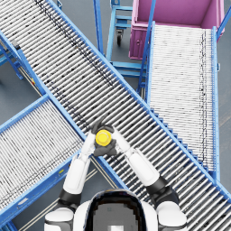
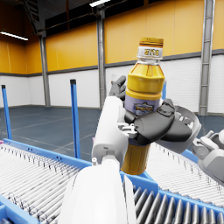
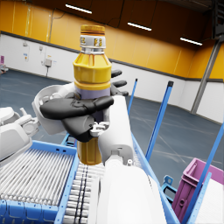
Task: Pick up the oil and place it on the left assembly line, put the cola on the right, and keep Sprite still
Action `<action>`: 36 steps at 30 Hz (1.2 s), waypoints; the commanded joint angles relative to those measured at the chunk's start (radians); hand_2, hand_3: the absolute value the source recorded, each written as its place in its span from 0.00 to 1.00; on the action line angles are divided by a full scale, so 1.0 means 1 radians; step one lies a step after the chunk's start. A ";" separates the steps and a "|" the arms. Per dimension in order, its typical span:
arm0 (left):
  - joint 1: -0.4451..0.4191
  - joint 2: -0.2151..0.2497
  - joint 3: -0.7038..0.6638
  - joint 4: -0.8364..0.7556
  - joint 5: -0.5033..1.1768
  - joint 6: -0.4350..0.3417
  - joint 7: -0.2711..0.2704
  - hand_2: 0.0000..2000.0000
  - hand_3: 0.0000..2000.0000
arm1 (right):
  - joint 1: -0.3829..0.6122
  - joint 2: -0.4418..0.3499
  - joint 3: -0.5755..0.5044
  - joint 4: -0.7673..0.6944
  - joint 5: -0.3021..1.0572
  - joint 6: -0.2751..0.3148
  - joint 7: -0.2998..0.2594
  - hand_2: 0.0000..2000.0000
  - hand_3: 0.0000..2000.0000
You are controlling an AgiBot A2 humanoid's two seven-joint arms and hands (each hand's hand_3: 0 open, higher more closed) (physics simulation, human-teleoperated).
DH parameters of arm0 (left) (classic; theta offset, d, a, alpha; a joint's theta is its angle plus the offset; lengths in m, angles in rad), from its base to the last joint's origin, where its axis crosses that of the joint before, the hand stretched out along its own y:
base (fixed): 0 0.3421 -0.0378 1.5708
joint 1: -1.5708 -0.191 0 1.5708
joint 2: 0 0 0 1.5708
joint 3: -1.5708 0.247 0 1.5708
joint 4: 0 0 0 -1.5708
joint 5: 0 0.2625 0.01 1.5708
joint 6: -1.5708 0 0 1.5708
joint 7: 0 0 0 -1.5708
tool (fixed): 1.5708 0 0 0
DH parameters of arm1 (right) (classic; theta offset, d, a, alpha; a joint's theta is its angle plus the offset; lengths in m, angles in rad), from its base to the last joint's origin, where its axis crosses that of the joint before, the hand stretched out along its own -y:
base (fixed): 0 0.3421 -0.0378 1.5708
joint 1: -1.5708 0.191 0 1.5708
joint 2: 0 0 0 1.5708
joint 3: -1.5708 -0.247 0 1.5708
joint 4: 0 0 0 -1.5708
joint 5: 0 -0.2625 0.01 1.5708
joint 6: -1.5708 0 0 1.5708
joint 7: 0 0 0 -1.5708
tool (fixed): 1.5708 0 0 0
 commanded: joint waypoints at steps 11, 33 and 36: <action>-0.026 0.007 -0.219 -0.067 -0.004 -0.002 -0.004 1.00 1.00 | -0.053 0.055 -0.133 0.179 -0.001 -0.033 -0.022 0.00 0.00; -0.263 -0.013 -1.026 0.080 -0.005 0.095 0.001 0.00 0.35 | -0.057 -0.018 -0.101 0.133 -0.002 -0.020 -0.023 0.00 0.00; -0.239 -0.061 -1.110 0.067 -0.005 0.123 0.001 0.00 0.00 | -0.066 -0.018 -0.120 0.135 -0.002 -0.020 -0.023 0.00 0.00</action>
